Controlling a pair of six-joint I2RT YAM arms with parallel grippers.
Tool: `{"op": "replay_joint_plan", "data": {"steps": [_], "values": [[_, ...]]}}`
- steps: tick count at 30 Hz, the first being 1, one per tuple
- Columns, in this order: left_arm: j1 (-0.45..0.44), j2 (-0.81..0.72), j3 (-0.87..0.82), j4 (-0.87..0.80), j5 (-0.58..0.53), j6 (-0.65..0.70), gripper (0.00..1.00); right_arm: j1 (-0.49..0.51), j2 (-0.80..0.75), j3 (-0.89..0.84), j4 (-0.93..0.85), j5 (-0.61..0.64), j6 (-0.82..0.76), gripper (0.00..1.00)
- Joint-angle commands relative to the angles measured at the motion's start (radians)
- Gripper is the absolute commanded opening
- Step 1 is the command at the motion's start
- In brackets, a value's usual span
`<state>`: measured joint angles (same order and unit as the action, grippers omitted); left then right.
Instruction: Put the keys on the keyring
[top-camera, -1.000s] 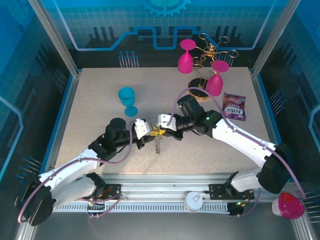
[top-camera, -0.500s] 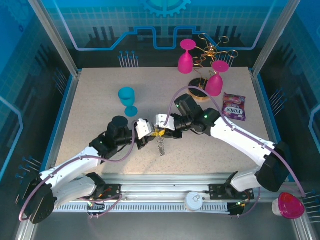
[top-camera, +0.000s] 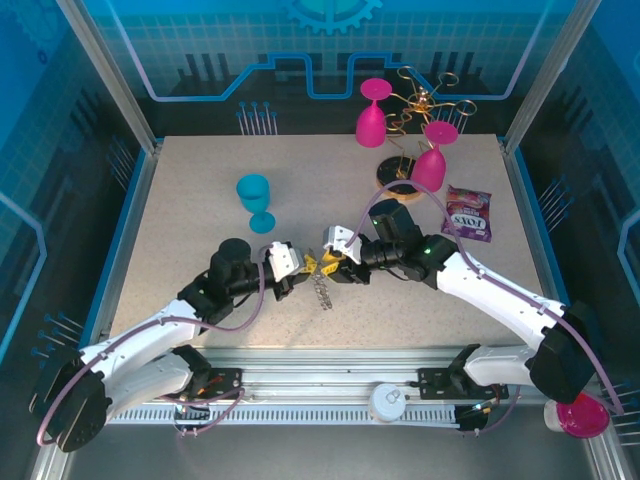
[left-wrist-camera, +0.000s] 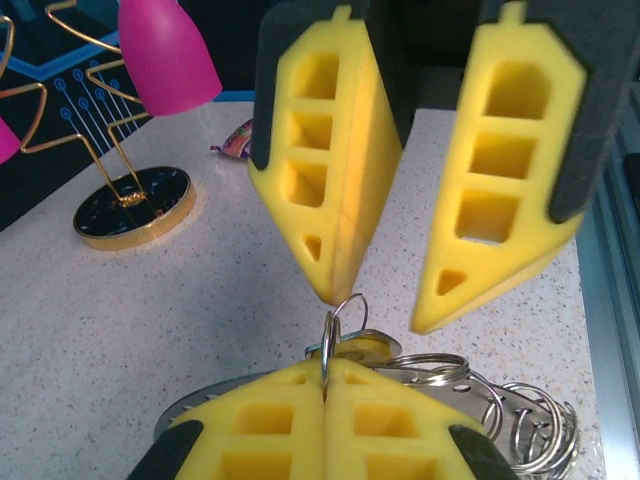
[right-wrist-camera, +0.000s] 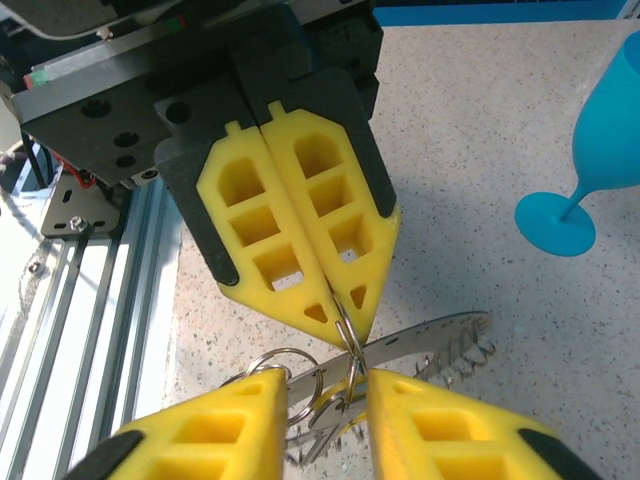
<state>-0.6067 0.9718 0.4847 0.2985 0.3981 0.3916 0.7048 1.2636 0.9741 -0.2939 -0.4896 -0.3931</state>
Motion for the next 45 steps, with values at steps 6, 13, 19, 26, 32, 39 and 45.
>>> {"op": "replay_joint_plan", "data": {"steps": [6, 13, 19, 26, 32, 39, 45], "values": [[0.003, -0.033, -0.018, 0.066, 0.012, -0.011, 0.0, -0.031, 0.009, 0.005, 0.023, 0.009, 0.046, 0.0], [0.004, -0.038, -0.06, 0.211, 0.046, -0.056, 0.0, -0.041, 0.049, 0.002, -0.003, 0.033, 0.057, 0.0], [0.003, -0.015, -0.082, 0.317, 0.055, -0.072, 0.0, -0.039, 0.067, -0.012, 0.054, -0.016, 0.105, 0.0], [0.003, 0.008, -0.094, 0.335, 0.064, -0.076, 0.0, -0.075, -0.032, -0.089, 0.211, -0.059, 0.109, 0.35], [0.009, 0.074, -0.073, 0.354, 0.124, -0.094, 0.0, -0.112, -0.063, -0.245, 0.482, -0.125, 0.021, 0.36], [0.016, 0.146, -0.065, 0.457, 0.168, -0.114, 0.0, -0.116, -0.053, -0.272, 0.526, -0.2, -0.008, 0.35], [0.018, 0.201, -0.049, 0.539, 0.203, -0.154, 0.0, -0.118, -0.061, -0.279, 0.499, -0.197, -0.023, 0.32]]}}
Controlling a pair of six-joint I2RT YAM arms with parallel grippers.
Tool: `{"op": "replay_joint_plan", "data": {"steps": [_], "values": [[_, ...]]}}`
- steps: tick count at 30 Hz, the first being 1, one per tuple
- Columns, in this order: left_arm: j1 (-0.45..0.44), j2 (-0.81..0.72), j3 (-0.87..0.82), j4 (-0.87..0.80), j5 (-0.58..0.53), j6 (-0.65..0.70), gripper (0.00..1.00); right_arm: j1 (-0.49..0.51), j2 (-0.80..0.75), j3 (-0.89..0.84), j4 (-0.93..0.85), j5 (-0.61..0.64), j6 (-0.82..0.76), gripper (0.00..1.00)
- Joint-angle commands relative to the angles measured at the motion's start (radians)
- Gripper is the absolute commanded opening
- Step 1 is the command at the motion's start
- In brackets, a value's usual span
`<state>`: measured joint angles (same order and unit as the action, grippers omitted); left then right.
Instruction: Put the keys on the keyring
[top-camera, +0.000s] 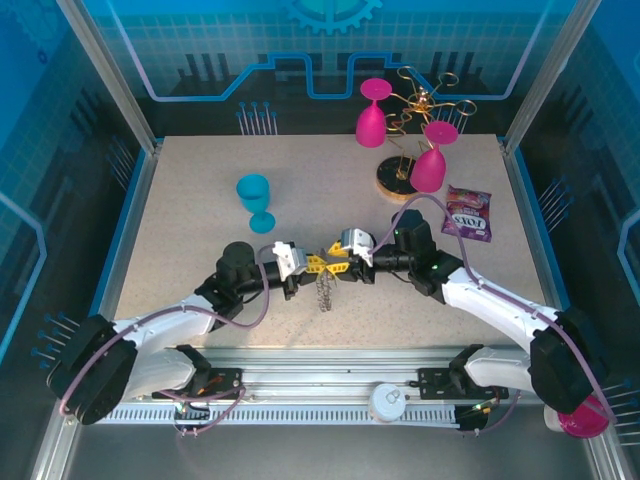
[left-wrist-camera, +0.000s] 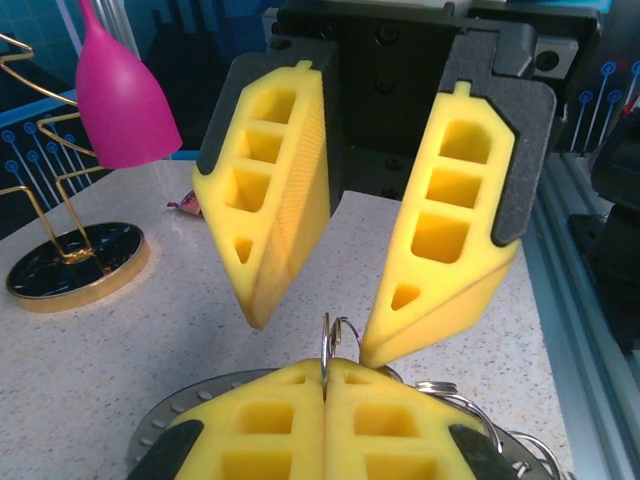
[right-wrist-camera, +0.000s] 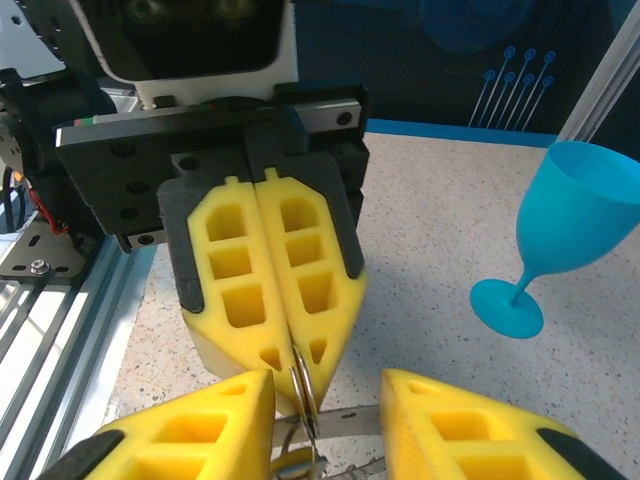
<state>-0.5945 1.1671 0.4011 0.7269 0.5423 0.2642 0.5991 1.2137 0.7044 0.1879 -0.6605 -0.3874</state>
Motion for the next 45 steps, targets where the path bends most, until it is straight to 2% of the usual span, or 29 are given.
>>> {"op": "replay_joint_plan", "data": {"steps": [1, 4, 12, 16, 17, 18, 19, 21, 23, 27, 31, 38, 45], "values": [[0.008, 0.006, 0.036, 0.111, 0.063, -0.027, 0.0, -0.013, -0.013, -0.009, 0.007, -0.021, -0.036, 0.3], [0.009, 0.006, 0.038, 0.111, 0.07, -0.027, 0.0, -0.02, -0.02, -0.009, -0.009, -0.02, -0.045, 0.21], [0.01, -0.002, 0.035, 0.114, 0.091, -0.043, 0.0, -0.022, -0.023, 0.001, -0.034, -0.026, -0.052, 0.15], [0.009, 0.007, 0.036, 0.131, 0.102, -0.058, 0.0, -0.019, -0.013, 0.022, -0.041, -0.055, -0.039, 0.0], [0.009, 0.006, 0.039, 0.13, 0.098, -0.06, 0.0, -0.019, -0.012, 0.03, -0.051, -0.055, -0.039, 0.0], [0.01, 0.007, 0.042, 0.12, 0.084, -0.059, 0.04, -0.018, -0.013, 0.035, -0.065, -0.049, -0.04, 0.0], [0.009, 0.001, 0.049, 0.095, 0.067, -0.052, 0.13, -0.018, -0.015, 0.044, -0.085, -0.032, -0.043, 0.0], [0.009, -0.018, 0.07, 0.006, 0.037, -0.016, 0.25, -0.014, -0.019, 0.074, -0.157, 0.005, -0.063, 0.0], [0.01, -0.041, 0.116, -0.152, 0.015, 0.048, 0.28, -0.006, -0.019, 0.12, -0.257, 0.046, -0.093, 0.0], [0.009, -0.057, 0.206, -0.417, 0.015, 0.161, 0.27, 0.022, -0.02, 0.207, -0.402, 0.109, -0.138, 0.0], [0.01, -0.057, 0.252, -0.536, 0.029, 0.218, 0.22, 0.059, 0.002, 0.29, -0.502, 0.156, -0.17, 0.0], [0.009, -0.033, 0.284, -0.593, 0.058, 0.26, 0.11, 0.087, 0.036, 0.365, -0.562, 0.128, -0.186, 0.0], [0.009, -0.004, 0.287, -0.606, 0.074, 0.286, 0.21, 0.075, 0.04, 0.355, -0.542, 0.148, -0.184, 0.0]]}}
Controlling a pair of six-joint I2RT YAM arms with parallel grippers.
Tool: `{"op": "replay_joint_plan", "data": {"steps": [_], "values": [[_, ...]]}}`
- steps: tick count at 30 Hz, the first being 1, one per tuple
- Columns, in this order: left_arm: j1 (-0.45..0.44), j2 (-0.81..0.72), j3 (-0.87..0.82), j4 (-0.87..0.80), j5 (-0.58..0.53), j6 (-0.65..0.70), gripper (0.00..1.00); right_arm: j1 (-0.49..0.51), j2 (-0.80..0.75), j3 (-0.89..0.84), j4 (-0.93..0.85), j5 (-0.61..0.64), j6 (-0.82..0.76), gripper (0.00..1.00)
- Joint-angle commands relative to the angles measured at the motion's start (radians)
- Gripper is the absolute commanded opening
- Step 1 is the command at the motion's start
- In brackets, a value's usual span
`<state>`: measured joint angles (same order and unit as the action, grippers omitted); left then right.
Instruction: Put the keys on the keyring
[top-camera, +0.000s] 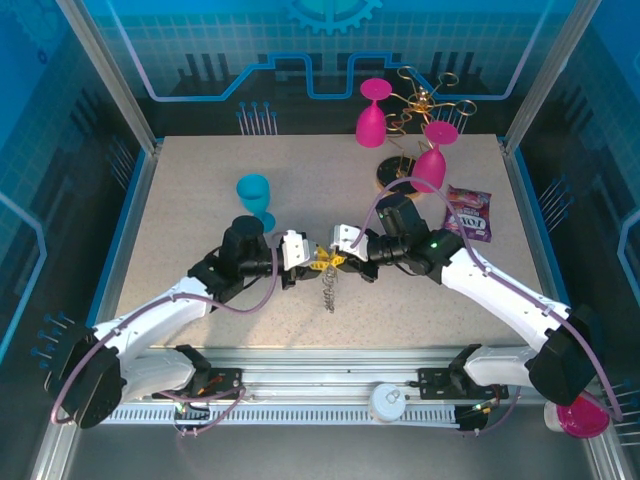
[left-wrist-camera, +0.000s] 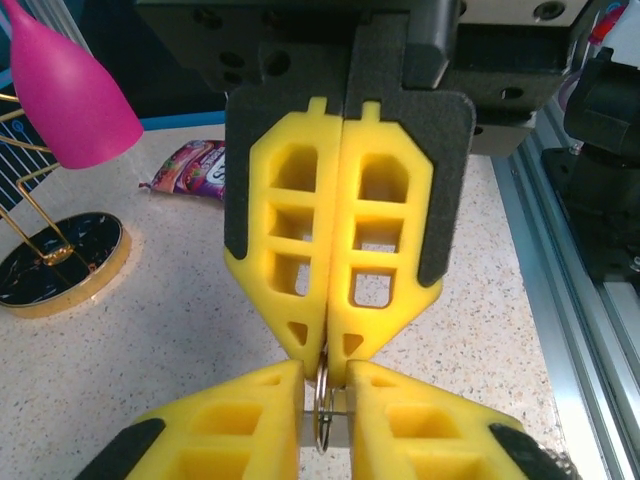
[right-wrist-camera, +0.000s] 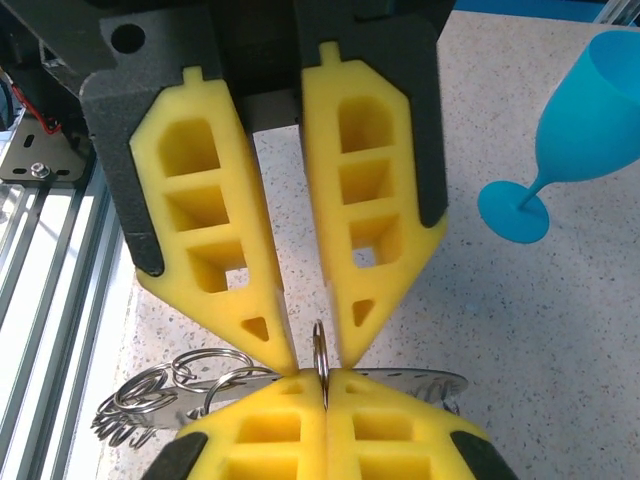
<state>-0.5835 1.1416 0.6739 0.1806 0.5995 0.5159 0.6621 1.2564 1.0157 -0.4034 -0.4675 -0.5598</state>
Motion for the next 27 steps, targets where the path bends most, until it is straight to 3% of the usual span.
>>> {"op": "replay_joint_plan", "data": {"steps": [1, 13, 18, 22, 27], "values": [[-0.002, 0.021, 0.008, -0.058, 0.014, 0.036, 0.23, 0.006, 0.0, 0.04, 0.058, -0.044, -0.008, 0.0], [0.009, 0.057, 0.022, -0.107, 0.003, 0.088, 0.24, -0.01, -0.025, -0.023, 0.116, -0.054, 0.005, 0.0], [0.021, 0.054, 0.021, -0.058, 0.029, 0.066, 0.15, 0.005, -0.029, -0.034, 0.097, -0.038, -0.009, 0.0], [0.021, 0.045, 0.016, -0.037, 0.03, 0.062, 0.0, 0.008, -0.027, -0.031, 0.101, -0.052, -0.005, 0.0], [0.021, 0.033, -0.003, 0.021, 0.01, 0.033, 0.0, 0.008, -0.031, -0.032, 0.104, -0.063, 0.003, 0.0]]}}
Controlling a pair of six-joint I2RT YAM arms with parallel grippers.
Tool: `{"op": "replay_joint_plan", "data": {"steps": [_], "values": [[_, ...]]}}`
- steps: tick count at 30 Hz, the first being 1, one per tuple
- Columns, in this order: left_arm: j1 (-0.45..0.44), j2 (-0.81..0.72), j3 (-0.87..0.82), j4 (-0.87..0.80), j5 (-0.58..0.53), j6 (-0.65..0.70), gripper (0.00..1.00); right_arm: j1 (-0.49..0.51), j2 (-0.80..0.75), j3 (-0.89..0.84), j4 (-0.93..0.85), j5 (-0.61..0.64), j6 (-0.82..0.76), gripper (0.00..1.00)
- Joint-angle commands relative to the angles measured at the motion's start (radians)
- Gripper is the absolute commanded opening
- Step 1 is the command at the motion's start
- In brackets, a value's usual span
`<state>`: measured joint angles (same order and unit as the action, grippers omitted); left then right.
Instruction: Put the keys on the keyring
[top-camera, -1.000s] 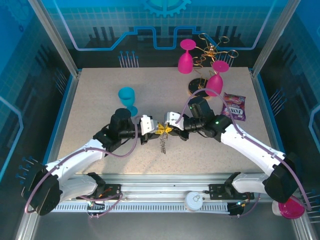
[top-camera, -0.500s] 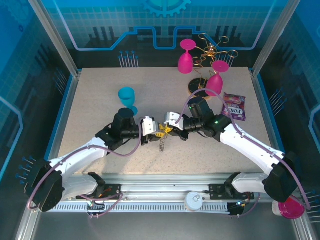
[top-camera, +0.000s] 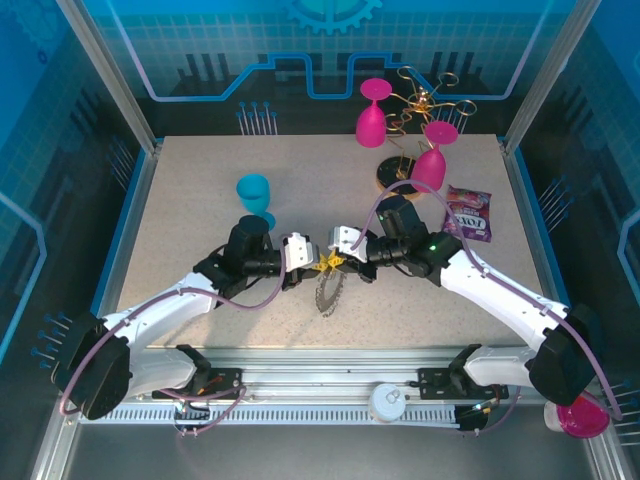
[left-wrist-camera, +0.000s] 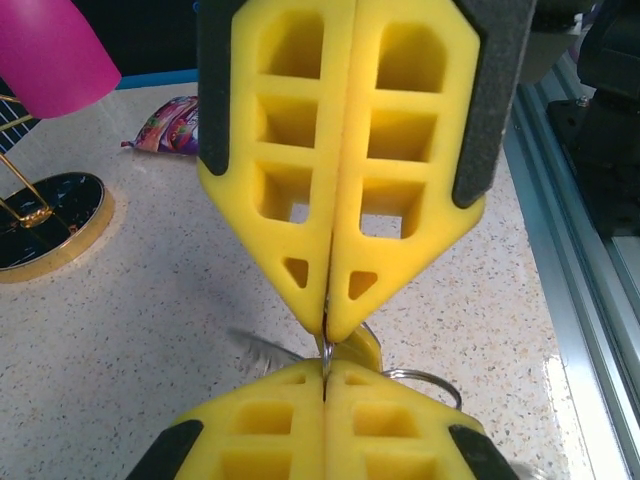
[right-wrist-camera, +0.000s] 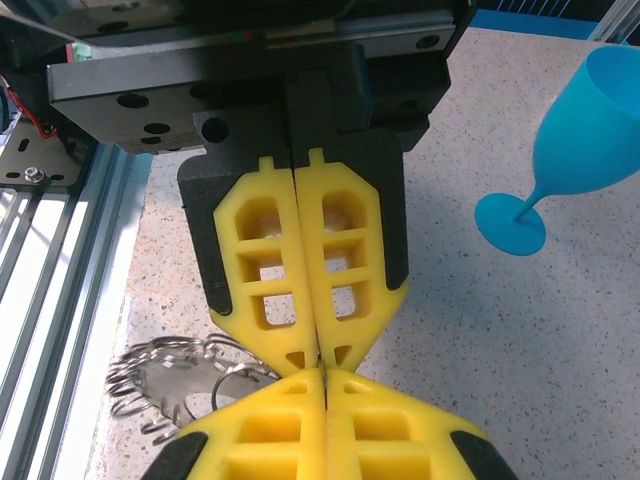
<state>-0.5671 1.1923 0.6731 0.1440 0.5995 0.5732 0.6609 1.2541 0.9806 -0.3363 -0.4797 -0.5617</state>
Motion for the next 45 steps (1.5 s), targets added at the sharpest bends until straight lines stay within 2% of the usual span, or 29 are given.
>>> {"op": "replay_joint_plan", "data": {"steps": [1, 6, 8, 10, 16, 21, 26, 32, 38, 42, 45], "values": [[0.005, -0.019, -0.007, 0.074, 0.008, -0.035, 0.0, 0.009, -0.026, 0.001, 0.041, -0.051, 0.011, 0.0], [0.003, -0.038, -0.035, 0.113, -0.038, -0.077, 0.0, -0.003, -0.04, -0.027, 0.082, 0.024, 0.106, 0.0], [0.003, -0.059, -0.055, 0.129, -0.071, -0.094, 0.0, -0.015, -0.063, -0.055, 0.084, 0.059, 0.165, 0.12], [0.0, -0.073, -0.066, 0.127, -0.086, -0.094, 0.0, -0.019, -0.093, -0.094, 0.088, 0.082, 0.203, 0.27], [-0.005, -0.088, -0.077, 0.115, -0.087, -0.067, 0.0, -0.026, -0.153, -0.187, 0.113, 0.055, 0.251, 0.41], [-0.011, -0.09, -0.082, 0.123, -0.067, -0.038, 0.0, -0.027, -0.142, -0.172, 0.136, 0.069, 0.248, 0.44], [-0.016, -0.087, -0.084, 0.126, -0.055, -0.012, 0.0, -0.026, -0.104, -0.145, 0.152, 0.041, 0.241, 0.42], [-0.018, -0.075, -0.081, 0.127, -0.051, -0.01, 0.0, -0.018, -0.055, -0.113, 0.165, 0.014, 0.23, 0.32], [-0.019, -0.065, -0.078, 0.113, -0.049, 0.002, 0.0, -0.018, -0.03, -0.106, 0.187, 0.006, 0.239, 0.26], [-0.019, -0.058, -0.075, 0.109, -0.055, 0.007, 0.0, -0.018, -0.016, -0.107, 0.189, -0.008, 0.239, 0.19], [-0.018, -0.056, -0.075, 0.109, -0.058, 0.009, 0.0, -0.018, -0.006, -0.106, 0.186, -0.013, 0.239, 0.08]]}}
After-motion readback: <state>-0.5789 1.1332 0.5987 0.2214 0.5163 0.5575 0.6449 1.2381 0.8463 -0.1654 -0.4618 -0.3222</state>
